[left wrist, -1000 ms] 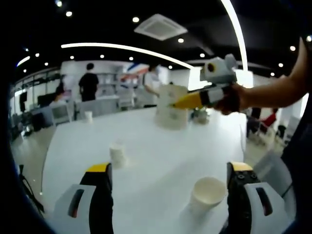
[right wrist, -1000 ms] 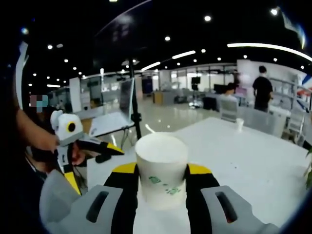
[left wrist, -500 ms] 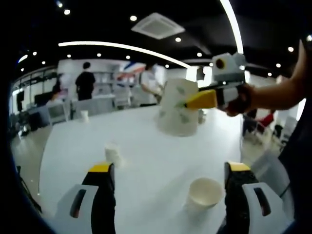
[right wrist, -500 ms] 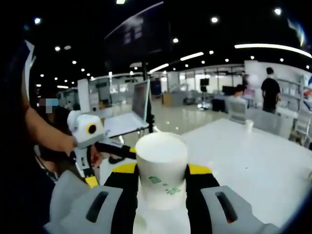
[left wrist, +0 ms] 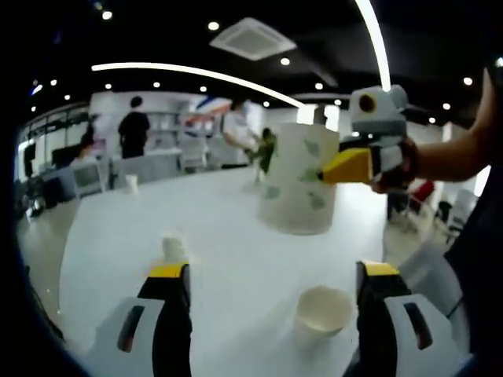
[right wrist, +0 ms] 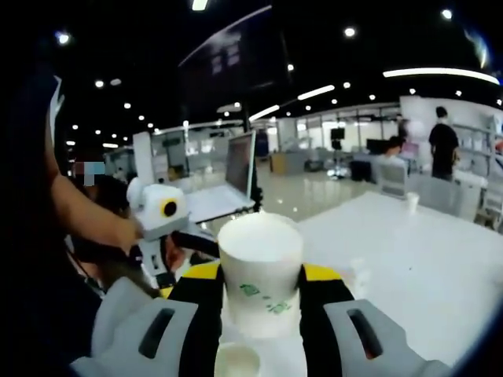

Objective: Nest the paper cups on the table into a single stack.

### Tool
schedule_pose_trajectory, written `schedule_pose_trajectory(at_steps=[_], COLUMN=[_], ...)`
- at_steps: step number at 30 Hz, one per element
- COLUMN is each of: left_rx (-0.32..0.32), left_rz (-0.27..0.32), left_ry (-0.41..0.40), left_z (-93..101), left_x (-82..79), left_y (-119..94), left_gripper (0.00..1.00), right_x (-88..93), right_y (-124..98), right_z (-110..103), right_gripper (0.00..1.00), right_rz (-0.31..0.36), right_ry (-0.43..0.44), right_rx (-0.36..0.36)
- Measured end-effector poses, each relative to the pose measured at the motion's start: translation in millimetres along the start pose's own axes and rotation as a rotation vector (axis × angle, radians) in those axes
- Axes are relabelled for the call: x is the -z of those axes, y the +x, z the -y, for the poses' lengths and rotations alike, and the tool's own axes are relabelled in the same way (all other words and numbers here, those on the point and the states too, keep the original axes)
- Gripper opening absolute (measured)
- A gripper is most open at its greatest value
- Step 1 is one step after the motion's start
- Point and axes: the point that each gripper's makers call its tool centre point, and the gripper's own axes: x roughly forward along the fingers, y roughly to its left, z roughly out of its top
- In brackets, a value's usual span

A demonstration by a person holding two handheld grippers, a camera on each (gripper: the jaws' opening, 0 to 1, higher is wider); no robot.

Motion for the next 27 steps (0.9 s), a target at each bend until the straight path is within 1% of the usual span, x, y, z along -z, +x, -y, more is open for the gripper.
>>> schedule_pose_trajectory(at_steps=[1, 3, 4, 5, 6, 9, 11, 13, 16, 19, 22, 27], left_rx=[0.017, 0.034, 0.058, 0.079, 0.095, 0.102, 0.140, 0.175, 0.192, 0.196, 0.203, 0.219], left_rz=[0.021, 0.036, 0.047, 0.045, 0.039, 0.044, 0.053, 0.051, 0.057, 0.060, 0.070, 0.093], left_ry=[0.008, -0.010, -0.044, -0.072, -0.092, -0.067, -0.085, -0.103, -0.097, -0.108, -0.124, -0.162], left_z=[4.3, 8.1, 13.2, 17.0, 18.6, 21.0, 28.5, 34.8, 39.5, 39.2, 37.4, 30.0], left_x=[-4.7, -8.3, -11.4, -12.1, -11.8, -14.5, -17.9, -19.1, -21.3, -20.6, -23.4, -30.9], left_y=[0, 0, 0, 0, 0, 1, 0, 0, 0, 0, -3, -8], left_gripper=[0.73, 0.73, 0.73, 0.71, 0.67, 0.63, 0.58, 0.50, 0.44, 0.42, 0.40, 0.32], right_x=[0.2, -0.8, -1.4, -2.2, -3.9, -6.8, -5.5, -3.5, 0.1, 0.8, 4.1, 5.1], right_y=[0, 0, 0, -1, -1, -1, -1, -1, -2, -4, -5, -8], right_z=[-1, -4, -6, -7, -8, -11, -14, -15, -16, -17, -17, -18], right_gripper=[0.35, 0.35, 0.35, 0.35, 0.35, 0.35, 0.35, 0.35, 0.35, 0.35, 0.35, 0.35], right_rz=[0.010, 0.031, 0.042, 0.050, 0.062, 0.081, 0.076, 0.076, 0.070, 0.079, 0.066, 0.057], right_ry=[-0.004, -0.003, 0.001, -0.003, -0.008, -0.010, -0.018, -0.025, -0.028, -0.027, -0.031, -0.023], right_rx=[-0.002, -0.015, -0.024, -0.025, -0.030, -0.045, -0.058, -0.065, -0.075, -0.086, -0.101, -0.126])
